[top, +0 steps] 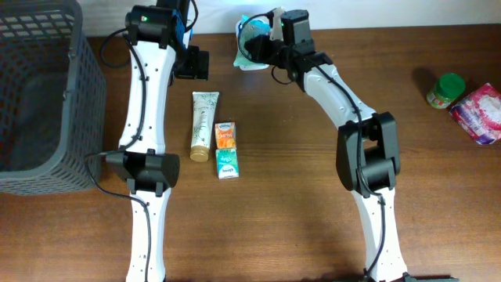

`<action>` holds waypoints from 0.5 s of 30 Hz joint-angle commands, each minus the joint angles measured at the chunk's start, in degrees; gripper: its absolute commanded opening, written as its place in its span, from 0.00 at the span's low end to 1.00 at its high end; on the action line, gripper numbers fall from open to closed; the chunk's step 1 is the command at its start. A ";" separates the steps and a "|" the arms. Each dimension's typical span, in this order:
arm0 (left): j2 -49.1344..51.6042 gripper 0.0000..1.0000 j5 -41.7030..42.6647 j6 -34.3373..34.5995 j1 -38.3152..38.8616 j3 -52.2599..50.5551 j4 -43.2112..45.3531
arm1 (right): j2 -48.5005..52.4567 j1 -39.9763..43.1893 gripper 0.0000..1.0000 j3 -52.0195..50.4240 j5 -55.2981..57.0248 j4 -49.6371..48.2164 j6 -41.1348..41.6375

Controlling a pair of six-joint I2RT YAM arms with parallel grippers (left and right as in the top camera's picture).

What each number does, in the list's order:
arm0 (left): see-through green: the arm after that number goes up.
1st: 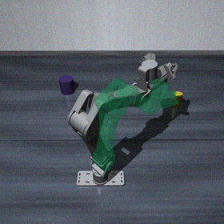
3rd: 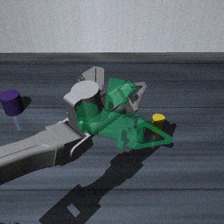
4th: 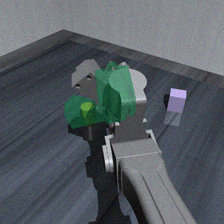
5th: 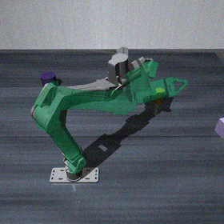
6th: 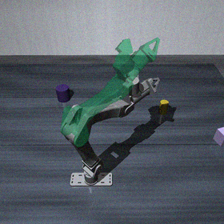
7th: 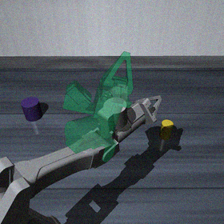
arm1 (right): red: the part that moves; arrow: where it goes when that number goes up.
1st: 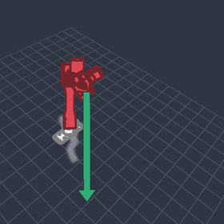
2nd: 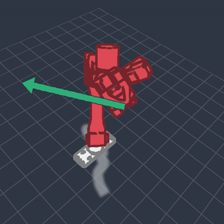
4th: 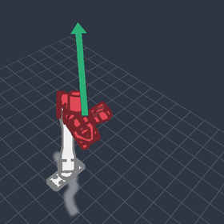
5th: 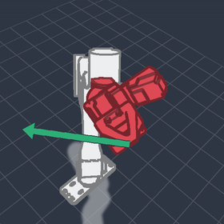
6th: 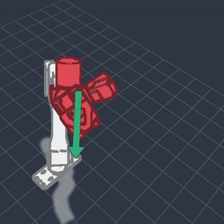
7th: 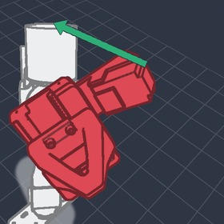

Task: Scan the item barcode
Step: 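Carry the teal pack to the far right and set it down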

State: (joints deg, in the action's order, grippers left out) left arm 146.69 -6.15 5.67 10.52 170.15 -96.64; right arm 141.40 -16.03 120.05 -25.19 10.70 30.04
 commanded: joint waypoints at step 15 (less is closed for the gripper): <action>0.00 0.99 0.39 0.55 -0.22 0.46 -0.07 | -21.77 45.97 0.04 2.58 19.91 66.51 2.21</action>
State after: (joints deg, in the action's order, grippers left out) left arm 146.69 -6.15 5.67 10.52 170.15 -96.68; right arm 120.14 26.68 122.61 -13.56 73.71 31.75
